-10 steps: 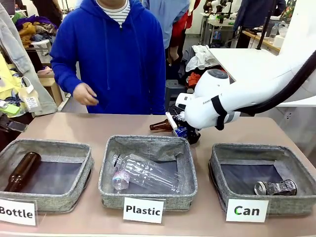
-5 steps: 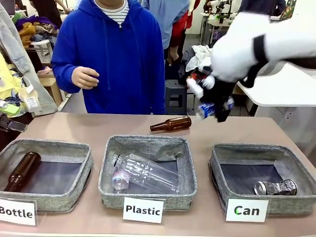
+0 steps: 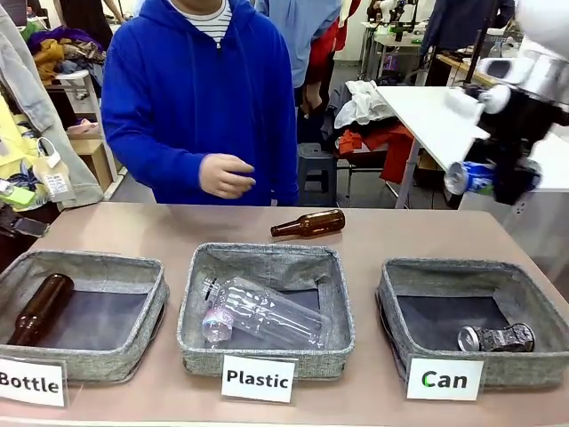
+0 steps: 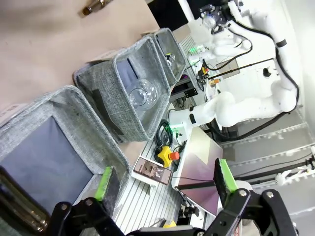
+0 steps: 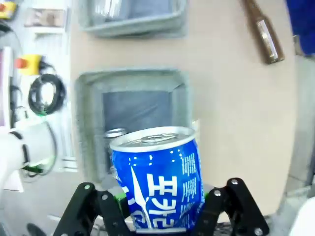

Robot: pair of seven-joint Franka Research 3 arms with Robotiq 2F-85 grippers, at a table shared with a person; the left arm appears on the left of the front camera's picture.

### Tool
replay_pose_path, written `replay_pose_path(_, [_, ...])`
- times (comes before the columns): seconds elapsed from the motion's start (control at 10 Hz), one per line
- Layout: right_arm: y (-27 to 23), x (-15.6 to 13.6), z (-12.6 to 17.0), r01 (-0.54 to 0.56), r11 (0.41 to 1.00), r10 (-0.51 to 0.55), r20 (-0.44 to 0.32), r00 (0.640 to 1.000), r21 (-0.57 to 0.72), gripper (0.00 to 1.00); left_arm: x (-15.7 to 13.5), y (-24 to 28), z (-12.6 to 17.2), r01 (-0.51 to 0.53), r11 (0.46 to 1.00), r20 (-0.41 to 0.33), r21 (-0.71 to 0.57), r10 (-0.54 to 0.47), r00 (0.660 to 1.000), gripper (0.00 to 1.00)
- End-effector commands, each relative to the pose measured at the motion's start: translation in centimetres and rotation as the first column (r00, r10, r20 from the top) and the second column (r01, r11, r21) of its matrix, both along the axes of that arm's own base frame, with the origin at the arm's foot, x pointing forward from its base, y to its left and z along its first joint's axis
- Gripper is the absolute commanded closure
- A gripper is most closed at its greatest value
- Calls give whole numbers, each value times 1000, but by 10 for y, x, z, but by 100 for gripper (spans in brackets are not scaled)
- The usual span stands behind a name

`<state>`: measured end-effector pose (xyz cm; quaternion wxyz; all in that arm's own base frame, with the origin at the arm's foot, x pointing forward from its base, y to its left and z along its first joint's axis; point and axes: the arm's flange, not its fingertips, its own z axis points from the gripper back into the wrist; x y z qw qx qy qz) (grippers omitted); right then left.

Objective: Sort the can waste into the basket.
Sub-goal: Pick up the can waste from the table and place it in the right Fabric basket.

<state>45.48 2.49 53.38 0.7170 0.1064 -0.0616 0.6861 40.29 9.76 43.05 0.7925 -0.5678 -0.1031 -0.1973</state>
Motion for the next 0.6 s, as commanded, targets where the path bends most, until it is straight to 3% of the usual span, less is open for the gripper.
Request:
replay_pose_path(0.0, [-18,-43,-6,56,997,-55,-20,998,53,100,-1,0,2,2,1000,-6,-6,-2,1000,0])
replay_pose_path(0.2, [-33,-63,-21,92,994,-87,-88,992,54,100,-1,0,2,2,1000,-6,-6,-2,1000,0])
replay_pose_path(0.5, [-32,-59,-25,106,993,-100,-108,989,44,100,-1,0,2,2,1000,-6,-6,-2,1000,0])
